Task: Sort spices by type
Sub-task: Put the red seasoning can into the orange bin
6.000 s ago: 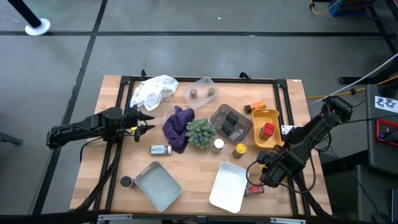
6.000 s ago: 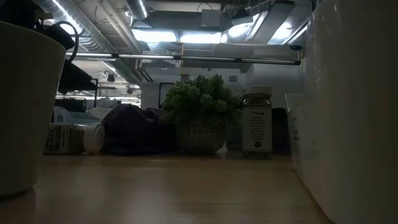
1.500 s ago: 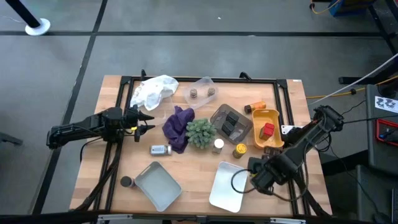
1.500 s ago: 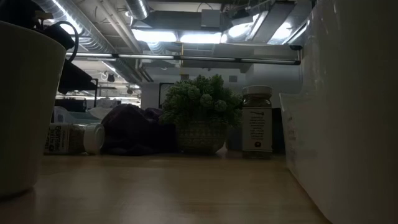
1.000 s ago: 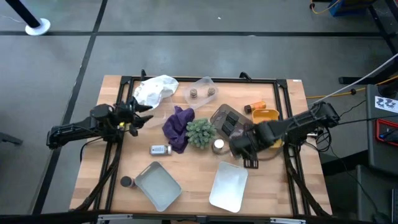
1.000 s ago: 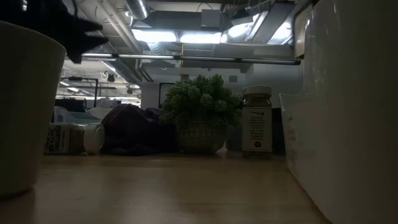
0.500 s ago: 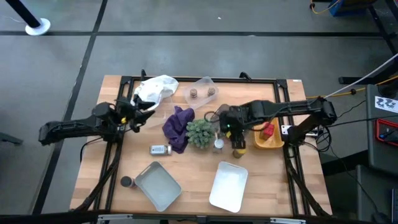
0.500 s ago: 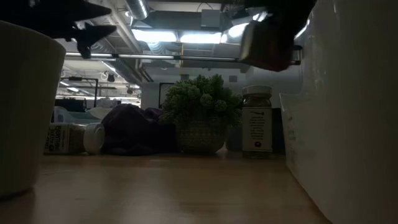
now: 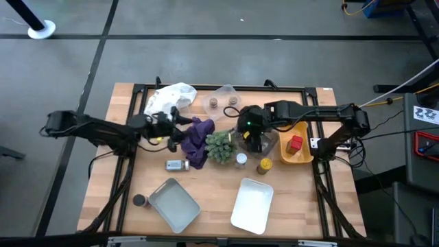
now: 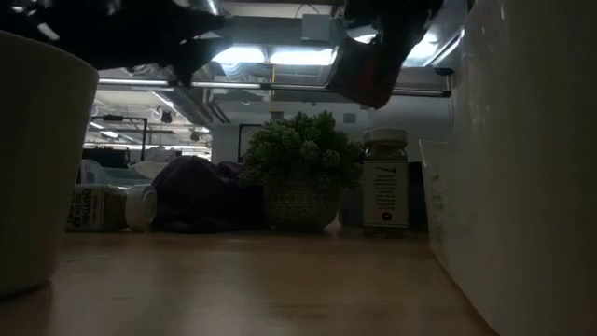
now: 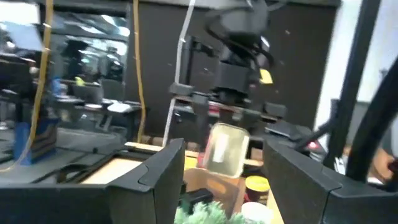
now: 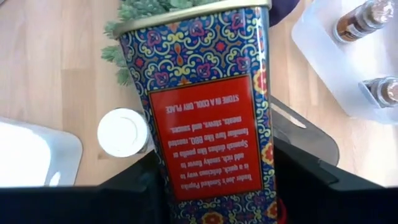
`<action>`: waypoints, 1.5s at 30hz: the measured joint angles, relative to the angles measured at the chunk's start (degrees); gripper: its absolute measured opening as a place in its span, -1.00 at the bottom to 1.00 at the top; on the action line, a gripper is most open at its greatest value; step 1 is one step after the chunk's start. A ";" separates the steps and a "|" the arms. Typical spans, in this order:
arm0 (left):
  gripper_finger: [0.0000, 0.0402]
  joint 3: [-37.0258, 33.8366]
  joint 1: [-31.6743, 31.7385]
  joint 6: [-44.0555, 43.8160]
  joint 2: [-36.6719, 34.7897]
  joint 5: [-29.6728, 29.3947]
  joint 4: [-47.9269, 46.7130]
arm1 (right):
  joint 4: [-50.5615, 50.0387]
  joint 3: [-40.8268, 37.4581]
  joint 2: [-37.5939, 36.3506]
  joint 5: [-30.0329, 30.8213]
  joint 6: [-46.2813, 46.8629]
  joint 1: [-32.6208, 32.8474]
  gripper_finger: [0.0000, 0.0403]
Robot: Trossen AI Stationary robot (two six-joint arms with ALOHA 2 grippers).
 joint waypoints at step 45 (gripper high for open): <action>0.40 31.17 -3.42 11.89 28.61 0.11 -21.44 | 8.98 0.00 0.04 -1.07 2.78 -0.21 0.06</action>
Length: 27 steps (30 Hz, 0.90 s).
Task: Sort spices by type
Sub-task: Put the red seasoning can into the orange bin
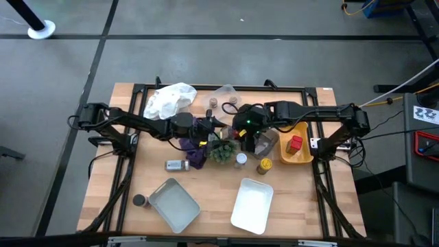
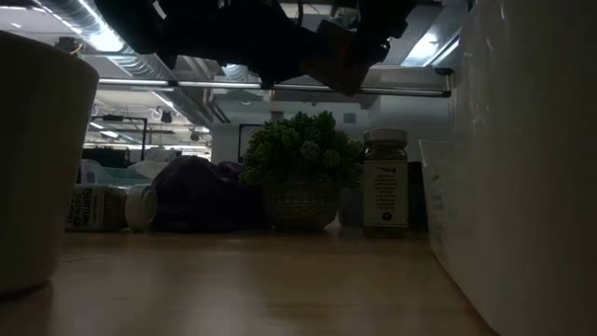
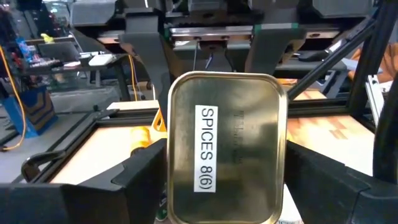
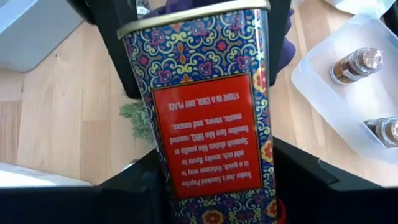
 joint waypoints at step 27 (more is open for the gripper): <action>0.00 0.20 0.02 0.63 -0.13 -0.10 2.57 | -0.77 0.03 -4.20 1.94 -0.12 0.07 0.15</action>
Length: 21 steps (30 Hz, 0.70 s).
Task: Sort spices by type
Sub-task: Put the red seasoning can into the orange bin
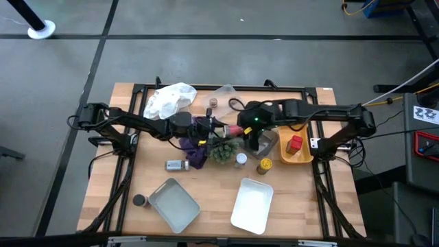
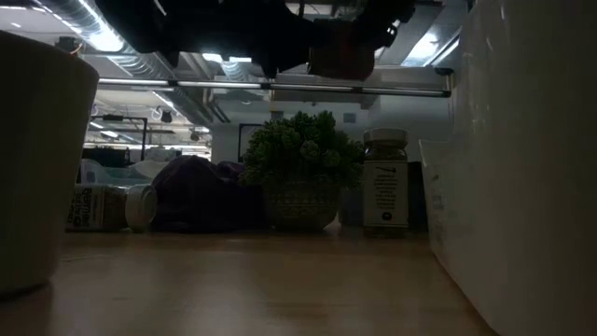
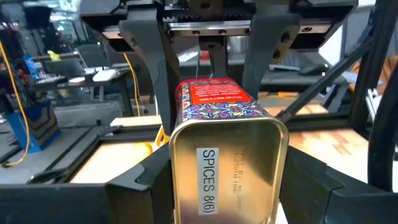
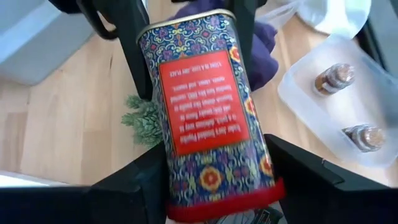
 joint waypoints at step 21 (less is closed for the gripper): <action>0.00 1.07 1.13 -1.36 -0.03 0.21 4.45 | 0.20 0.02 -4.90 -1.94 0.30 -0.11 0.16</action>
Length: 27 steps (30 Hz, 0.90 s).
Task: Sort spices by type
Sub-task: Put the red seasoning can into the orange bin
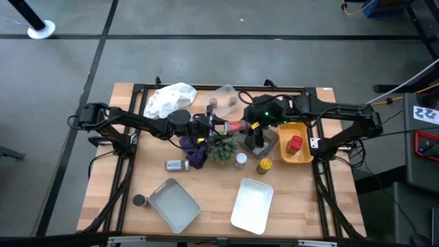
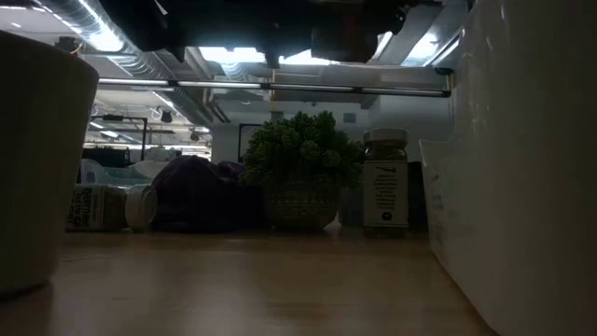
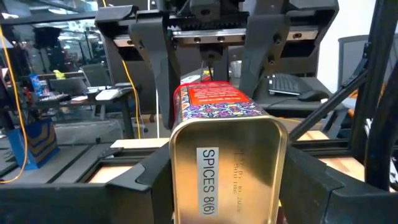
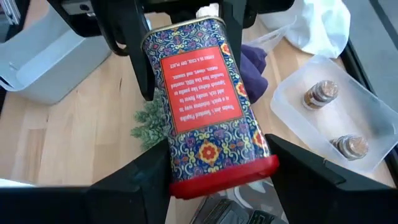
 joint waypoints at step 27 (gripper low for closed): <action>0.00 -0.46 0.36 1.05 -0.06 -0.37 6.95 | 4.38 -0.03 -0.34 4.07 -6.39 0.09 0.16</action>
